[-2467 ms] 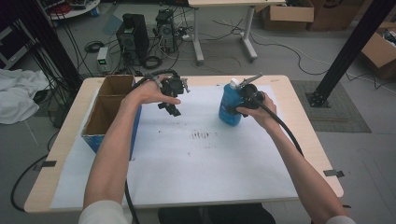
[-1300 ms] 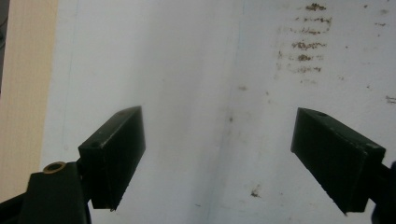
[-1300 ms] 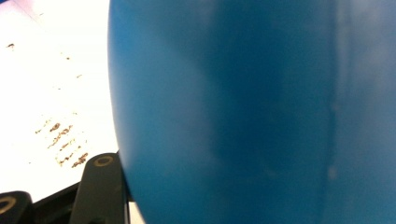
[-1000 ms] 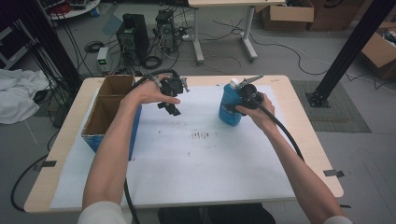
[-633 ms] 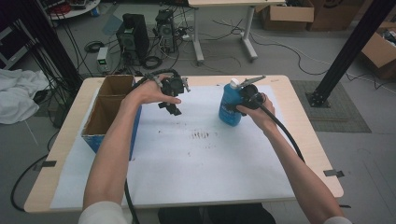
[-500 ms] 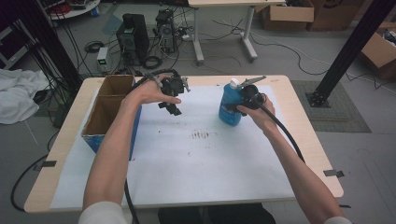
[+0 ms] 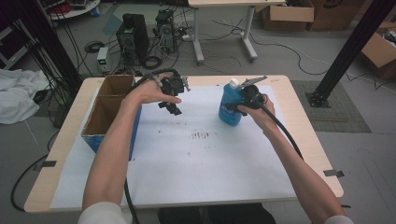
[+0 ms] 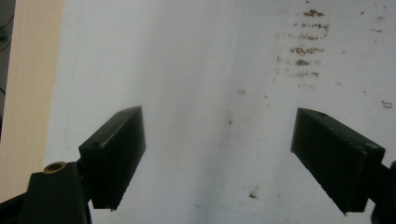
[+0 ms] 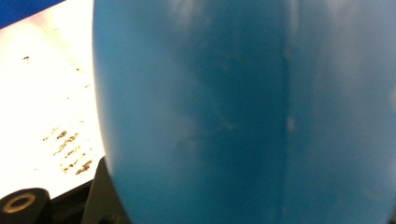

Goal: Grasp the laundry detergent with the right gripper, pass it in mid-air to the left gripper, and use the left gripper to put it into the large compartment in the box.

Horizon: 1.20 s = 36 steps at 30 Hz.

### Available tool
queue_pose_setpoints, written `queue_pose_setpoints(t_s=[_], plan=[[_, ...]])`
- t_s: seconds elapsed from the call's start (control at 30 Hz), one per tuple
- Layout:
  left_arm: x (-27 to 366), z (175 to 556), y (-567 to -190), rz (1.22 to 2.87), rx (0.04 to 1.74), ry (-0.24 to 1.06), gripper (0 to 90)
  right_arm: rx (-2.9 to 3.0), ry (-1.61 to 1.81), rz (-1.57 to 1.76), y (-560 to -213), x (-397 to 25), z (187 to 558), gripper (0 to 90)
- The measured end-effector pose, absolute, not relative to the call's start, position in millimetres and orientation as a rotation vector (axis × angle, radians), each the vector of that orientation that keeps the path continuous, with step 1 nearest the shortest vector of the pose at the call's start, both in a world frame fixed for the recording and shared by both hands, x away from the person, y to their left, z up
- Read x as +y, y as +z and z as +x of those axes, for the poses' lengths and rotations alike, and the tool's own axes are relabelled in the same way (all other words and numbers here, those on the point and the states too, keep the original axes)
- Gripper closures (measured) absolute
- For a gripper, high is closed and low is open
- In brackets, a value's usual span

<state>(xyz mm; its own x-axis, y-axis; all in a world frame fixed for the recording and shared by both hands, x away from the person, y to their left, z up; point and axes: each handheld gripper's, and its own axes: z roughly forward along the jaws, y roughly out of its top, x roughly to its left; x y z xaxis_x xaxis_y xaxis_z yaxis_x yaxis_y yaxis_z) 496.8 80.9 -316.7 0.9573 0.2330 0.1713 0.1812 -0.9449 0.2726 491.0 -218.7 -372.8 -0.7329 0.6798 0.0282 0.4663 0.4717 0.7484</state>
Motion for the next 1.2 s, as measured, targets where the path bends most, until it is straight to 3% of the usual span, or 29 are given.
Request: queue_pose_setpoints(t_s=[0.67, 0.93, 1.2], plan=[[81, 487, -301, 2.843, 0.339, 0.283, 18.5, 2.48, 1.162, 0.901, -356, -218, 485, 45.4], [78, 472, -274, 2.827, 0.297, 0.282, 18.5, 2.547, 1.184, 0.741, -333, -217, 467, 45.3], [72, 448, -238, 2.75, 0.216, 0.203, 18.4, 2.646, 1.189, 0.538, -314, -209, 438, 45.3]])
